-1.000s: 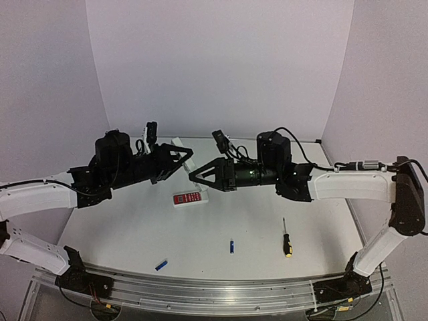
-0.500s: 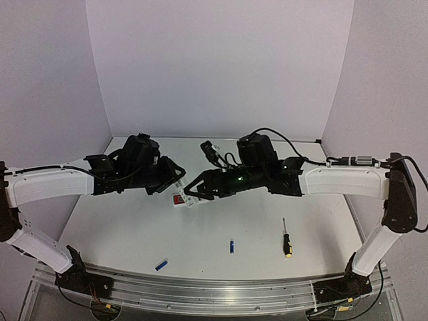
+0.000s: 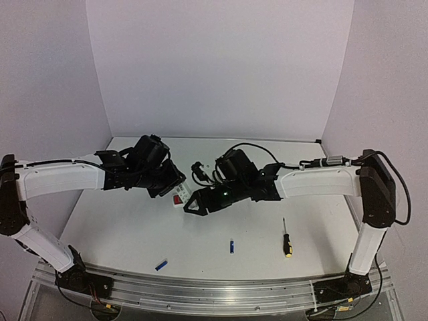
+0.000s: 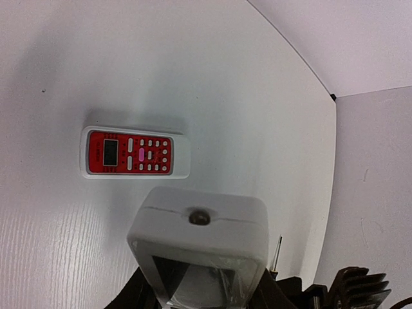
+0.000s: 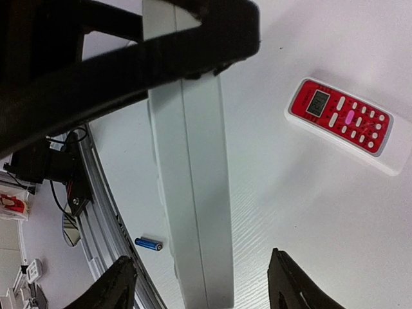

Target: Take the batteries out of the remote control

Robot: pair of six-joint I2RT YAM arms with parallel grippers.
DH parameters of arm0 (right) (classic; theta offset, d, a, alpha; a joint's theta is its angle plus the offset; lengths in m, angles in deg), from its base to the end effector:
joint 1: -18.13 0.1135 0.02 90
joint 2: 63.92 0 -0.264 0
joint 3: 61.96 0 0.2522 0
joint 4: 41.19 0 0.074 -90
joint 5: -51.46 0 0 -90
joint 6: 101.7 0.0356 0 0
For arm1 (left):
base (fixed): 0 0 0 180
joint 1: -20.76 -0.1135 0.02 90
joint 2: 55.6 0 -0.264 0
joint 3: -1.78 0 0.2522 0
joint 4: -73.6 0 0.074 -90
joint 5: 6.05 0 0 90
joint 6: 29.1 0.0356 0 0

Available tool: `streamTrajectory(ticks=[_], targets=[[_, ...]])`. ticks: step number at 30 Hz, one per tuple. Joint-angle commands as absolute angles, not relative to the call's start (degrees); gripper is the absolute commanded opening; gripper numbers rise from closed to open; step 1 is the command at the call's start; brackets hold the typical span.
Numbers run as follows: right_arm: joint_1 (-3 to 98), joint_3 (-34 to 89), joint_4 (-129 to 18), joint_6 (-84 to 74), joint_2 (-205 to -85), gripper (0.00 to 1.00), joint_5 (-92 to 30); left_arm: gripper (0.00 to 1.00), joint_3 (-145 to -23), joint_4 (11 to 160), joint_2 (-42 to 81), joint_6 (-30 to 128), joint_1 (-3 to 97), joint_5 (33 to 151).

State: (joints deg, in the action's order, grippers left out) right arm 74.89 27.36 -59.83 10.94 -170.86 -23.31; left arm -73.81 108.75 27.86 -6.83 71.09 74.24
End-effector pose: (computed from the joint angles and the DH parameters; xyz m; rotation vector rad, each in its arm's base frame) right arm 0.2250 0.3603 0.2256 -0.8537 2.2315 1.0167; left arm 0.2086 -0.2421 0.2668 -0.4622 2.4195 -0.8097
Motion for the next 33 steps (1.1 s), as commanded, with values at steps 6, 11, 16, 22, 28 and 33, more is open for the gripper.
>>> streamTrajectory(ticks=[6,11,16,22,28,33], targets=[[75.5,29.4,-55.4,14.0,-174.5,0.37,-21.5,0.00,-77.6,109.8,29.6,-9.0,71.5,72.8],[75.6,27.8,-53.6,15.8,-174.0,0.04,-23.6,0.00,-78.8,110.3,31.3,-8.7,71.6,72.9],[75.5,25.6,-51.7,18.4,-173.2,0.00,-24.7,0.00,-80.1,110.2,33.7,-7.3,71.6,74.1],[74.8,21.2,-49.3,27.6,-171.5,0.00,-31.9,0.10,-82.1,112.4,36.3,-7.8,71.6,74.5],[73.6,15.2,-45.2,33.7,-169.0,0.00,-30.9,0.65,-83.8,111.7,37.7,-4.6,71.6,75.3],[68.9,7.0,-36.9,45.6,-167.4,0.00,-25.4,0.99,-84.6,112.1,36.8,-1.2,71.6,75.2]])
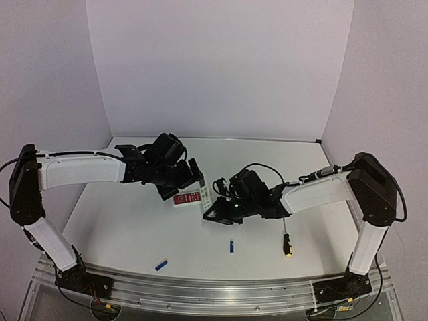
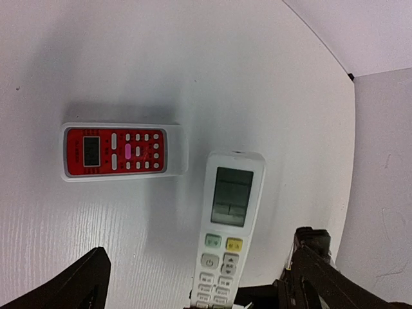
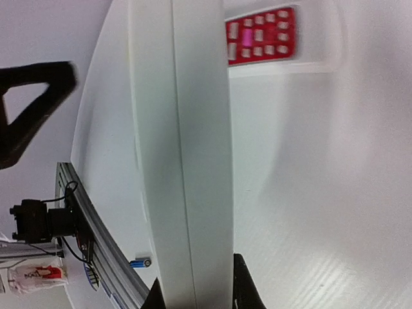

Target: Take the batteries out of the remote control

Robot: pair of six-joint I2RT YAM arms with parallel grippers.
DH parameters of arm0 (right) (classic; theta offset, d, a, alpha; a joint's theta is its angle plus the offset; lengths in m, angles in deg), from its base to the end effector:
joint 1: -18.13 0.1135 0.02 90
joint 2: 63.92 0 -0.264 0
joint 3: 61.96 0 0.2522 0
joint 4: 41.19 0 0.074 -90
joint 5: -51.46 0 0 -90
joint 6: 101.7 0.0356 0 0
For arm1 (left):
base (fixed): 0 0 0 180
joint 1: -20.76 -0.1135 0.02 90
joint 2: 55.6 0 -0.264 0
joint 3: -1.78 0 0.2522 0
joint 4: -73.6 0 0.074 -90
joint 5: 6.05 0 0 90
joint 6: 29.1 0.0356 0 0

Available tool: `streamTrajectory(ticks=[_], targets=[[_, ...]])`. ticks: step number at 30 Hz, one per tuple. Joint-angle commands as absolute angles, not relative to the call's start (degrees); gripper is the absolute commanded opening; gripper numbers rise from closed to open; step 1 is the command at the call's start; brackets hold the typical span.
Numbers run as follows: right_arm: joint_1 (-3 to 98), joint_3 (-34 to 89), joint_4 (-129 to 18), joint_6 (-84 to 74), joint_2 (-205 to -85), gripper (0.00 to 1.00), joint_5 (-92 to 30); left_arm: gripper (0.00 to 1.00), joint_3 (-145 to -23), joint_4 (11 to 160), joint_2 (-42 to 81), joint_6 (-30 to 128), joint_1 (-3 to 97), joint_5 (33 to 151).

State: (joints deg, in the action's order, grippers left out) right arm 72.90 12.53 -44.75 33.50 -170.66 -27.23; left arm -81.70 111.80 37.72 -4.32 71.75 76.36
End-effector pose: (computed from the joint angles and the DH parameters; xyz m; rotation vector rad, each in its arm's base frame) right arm 0.2237 0.3288 0.1680 -0.3273 2.4259 1.1136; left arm 0.2283 -0.2743 0.2527 -0.3799 2.5205 -0.7403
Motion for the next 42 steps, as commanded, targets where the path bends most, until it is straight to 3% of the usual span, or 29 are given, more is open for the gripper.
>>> streamTrajectory(ticks=[1,10,29,32,38,42], targets=[[67.7,5.1,-35.3,47.9,-167.0,0.00,-24.7,1.00,-84.4,112.5,36.3,-0.9,71.6,74.5],[59.1,-3.4,-31.0,59.7,-165.4,0.03,-19.0,0.99,-80.2,113.9,31.0,-1.0,70.8,70.7],[55.1,-16.4,-30.2,68.3,-155.5,0.68,-20.1,1.00,-79.4,116.2,30.6,0.6,68.5,70.5],[55.1,-16.3,-36.5,64.9,-150.6,0.72,-22.6,1.00,-79.7,117.3,30.9,2.1,68.0,70.3],[55.1,-8.4,-62.8,49.5,-141.1,0.76,-29.0,1.00,-78.8,117.5,30.8,6.8,66.8,70.5],[55.1,-5.7,-70.0,40.7,-137.3,0.82,-32.0,1.00,-77.3,116.7,30.1,10.8,65.7,69.8]])
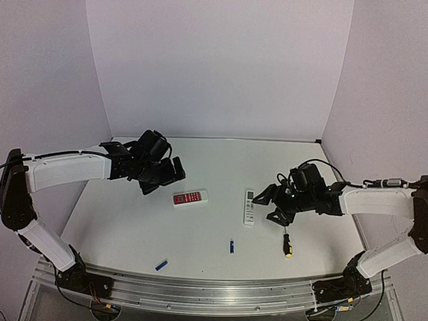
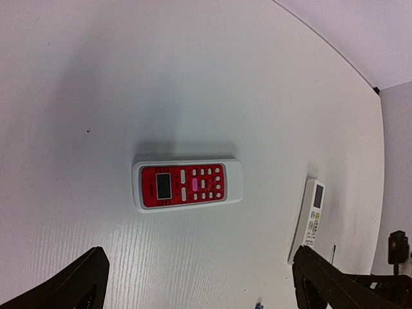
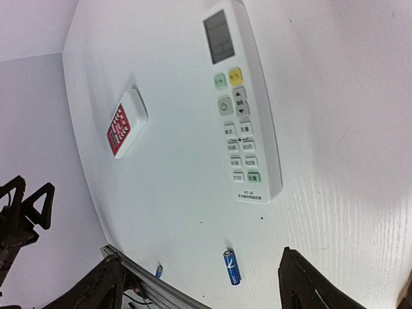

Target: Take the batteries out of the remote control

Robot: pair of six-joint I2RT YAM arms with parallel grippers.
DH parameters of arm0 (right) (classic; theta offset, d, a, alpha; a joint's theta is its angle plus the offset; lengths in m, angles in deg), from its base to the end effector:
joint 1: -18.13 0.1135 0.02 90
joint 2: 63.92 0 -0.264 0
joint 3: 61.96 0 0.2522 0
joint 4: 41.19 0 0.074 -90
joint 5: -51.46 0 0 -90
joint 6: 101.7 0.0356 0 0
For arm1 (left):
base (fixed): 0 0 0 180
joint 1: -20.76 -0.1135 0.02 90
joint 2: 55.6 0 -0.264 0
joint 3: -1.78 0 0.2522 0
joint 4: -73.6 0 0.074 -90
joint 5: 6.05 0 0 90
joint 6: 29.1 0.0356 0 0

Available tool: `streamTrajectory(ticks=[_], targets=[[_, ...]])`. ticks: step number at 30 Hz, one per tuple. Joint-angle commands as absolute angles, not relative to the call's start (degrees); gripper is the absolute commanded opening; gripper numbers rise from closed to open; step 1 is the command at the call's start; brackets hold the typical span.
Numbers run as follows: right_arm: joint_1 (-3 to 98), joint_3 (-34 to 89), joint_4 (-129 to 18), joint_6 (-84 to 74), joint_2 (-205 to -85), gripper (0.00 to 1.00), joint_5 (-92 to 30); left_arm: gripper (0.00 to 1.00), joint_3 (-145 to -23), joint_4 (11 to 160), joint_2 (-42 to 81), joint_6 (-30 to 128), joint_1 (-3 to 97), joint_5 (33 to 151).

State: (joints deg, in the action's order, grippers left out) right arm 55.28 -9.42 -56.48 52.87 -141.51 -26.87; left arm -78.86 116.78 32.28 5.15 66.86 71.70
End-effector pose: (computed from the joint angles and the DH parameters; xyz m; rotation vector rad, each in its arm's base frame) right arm 0.2146 0.1716 0.1941 0.4843 2.4907 1.0731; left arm 0.2341 -0.2324 0.2617 -0.3059 2.4788 -0.5283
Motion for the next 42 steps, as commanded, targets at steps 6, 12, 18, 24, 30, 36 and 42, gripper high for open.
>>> streamTrajectory(ticks=[6,12,18,24,30,36,42], targets=[[55.0,-5.3,-81.2,27.2,-128.0,0.90,-54.1,1.00,-65.5,107.3,21.1,17.2,56.5,69.0],[44.6,-10.5,-81.3,12.0,-122.6,0.98,-70.6,1.00,-51.2,96.6,5.7,27.4,37.5,67.7],[31.7,-26.4,-47.6,-2.3,-124.1,0.98,-66.8,1.00,-35.9,73.5,-1.9,35.4,30.6,57.8],[28.2,-31.5,-24.6,-10.2,-137.7,0.98,-61.3,1.00,-28.4,50.7,6.5,45.9,30.5,57.3],[25.9,-30.2,-8.4,-13.5,-156.3,0.98,-57.2,1.00,-23.9,28.2,22.7,52.0,30.1,64.5],[22.1,-25.0,-16.3,-8.1,-159.0,0.98,-55.8,0.99,-28.2,23.1,34.4,53.7,26.4,73.6],[21.9,-25.2,-16.5,-8.0,-158.8,0.98,-56.1,1.00,-29.8,21.7,39.1,57.3,25.8,81.5]])
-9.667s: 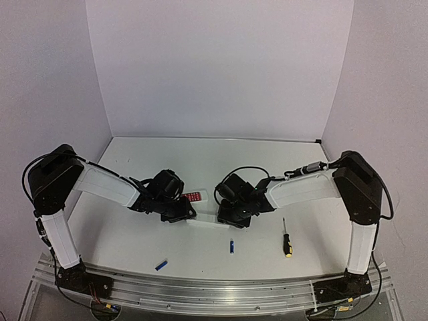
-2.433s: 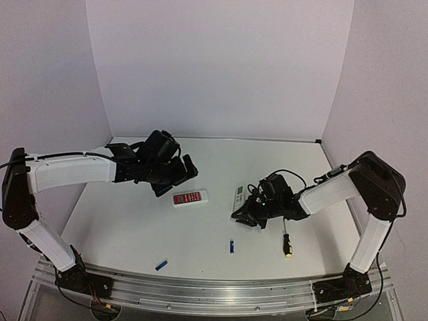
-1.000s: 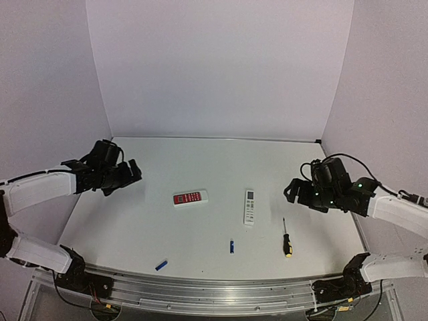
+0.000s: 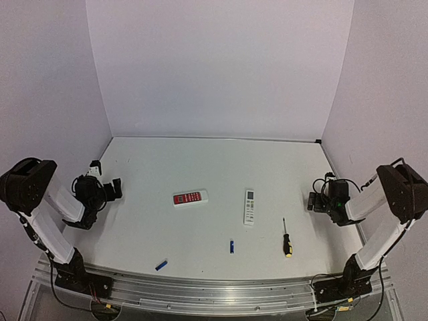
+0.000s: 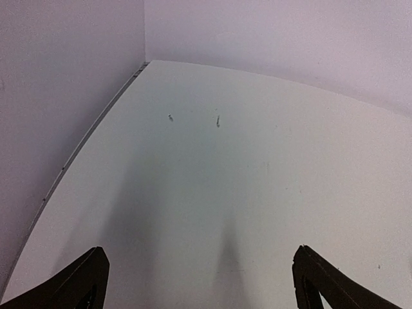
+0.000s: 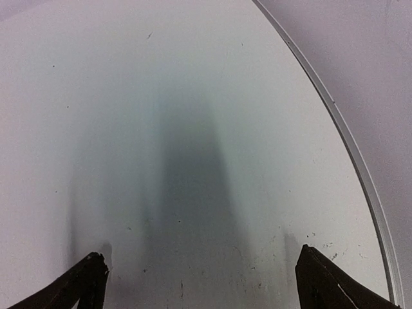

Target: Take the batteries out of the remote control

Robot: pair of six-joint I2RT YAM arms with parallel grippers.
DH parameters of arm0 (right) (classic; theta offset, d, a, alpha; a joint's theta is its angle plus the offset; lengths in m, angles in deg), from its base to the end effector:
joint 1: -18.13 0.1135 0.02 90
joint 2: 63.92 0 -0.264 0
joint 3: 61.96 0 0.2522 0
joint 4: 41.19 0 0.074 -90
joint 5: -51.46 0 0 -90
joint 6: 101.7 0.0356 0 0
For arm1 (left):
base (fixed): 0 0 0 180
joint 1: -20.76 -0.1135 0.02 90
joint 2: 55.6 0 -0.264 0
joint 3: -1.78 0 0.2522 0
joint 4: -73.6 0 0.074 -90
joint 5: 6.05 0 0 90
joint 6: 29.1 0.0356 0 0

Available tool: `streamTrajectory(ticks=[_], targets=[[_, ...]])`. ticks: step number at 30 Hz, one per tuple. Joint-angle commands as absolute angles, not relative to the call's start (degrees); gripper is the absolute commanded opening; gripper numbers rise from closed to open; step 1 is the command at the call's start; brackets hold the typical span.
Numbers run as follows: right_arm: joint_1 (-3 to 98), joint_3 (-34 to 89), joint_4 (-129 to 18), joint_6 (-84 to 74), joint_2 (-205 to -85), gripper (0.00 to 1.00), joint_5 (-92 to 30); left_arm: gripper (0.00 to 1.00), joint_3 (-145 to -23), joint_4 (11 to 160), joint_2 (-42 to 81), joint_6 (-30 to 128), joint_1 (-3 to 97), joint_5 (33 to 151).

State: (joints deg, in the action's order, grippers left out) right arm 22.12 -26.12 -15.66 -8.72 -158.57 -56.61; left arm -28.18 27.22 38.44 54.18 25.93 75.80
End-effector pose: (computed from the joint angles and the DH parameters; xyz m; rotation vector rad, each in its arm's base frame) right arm 0.2623 0.0072 0.1017 0.1635 2.1249 -0.2673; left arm 0.2523 -0.0178 0.1168 -0.1229 1.8725 -0.0090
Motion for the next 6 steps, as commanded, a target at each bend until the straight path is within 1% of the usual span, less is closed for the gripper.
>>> streamTrajectory(ticks=[1,6], targets=[[21.9,-25.2,-16.5,-8.0,-158.8,0.98,-56.0,1.00,-29.7,22.6,38.7,57.0,25.8,81.8],[21.7,-24.8,-16.7,-8.0,-159.1,0.98,-55.5,1.00,-29.7,21.4,39.1,57.4,25.8,81.8]])
